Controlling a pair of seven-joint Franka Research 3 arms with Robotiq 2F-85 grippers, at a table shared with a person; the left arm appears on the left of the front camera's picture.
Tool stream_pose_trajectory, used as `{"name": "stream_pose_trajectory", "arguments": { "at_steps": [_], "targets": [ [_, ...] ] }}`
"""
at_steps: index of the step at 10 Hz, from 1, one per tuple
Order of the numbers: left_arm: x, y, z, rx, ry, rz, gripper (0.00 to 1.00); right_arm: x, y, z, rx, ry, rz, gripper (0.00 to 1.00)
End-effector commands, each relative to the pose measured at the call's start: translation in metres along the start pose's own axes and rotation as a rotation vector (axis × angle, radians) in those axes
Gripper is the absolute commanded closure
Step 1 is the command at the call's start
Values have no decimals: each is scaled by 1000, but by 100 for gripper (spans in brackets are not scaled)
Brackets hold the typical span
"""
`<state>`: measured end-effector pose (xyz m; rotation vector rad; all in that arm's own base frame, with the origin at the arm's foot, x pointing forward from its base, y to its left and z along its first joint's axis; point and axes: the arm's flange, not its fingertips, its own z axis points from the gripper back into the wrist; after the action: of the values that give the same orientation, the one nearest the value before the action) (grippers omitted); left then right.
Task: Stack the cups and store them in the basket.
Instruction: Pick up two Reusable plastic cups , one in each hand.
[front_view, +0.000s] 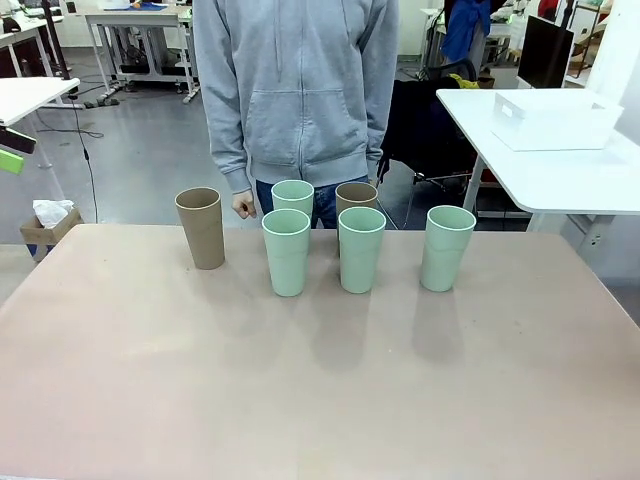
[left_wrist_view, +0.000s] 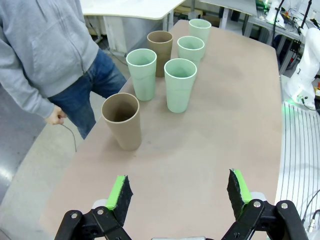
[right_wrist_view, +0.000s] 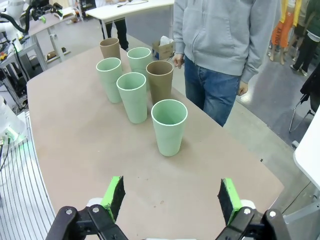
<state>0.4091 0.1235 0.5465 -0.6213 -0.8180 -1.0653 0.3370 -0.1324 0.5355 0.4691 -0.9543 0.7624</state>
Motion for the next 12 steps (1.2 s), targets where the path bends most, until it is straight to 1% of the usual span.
{"name": "stream_pose_trajectory", "arguments": {
  "at_steps": [1,12],
  "targets": [
    [1,1,0,-5,-26,-14,0,2,-3,0,2,-23,25,0],
    [1,1,0,-5,-26,-14,0,2,-3,0,2,-23,25,0]
  ]
}}
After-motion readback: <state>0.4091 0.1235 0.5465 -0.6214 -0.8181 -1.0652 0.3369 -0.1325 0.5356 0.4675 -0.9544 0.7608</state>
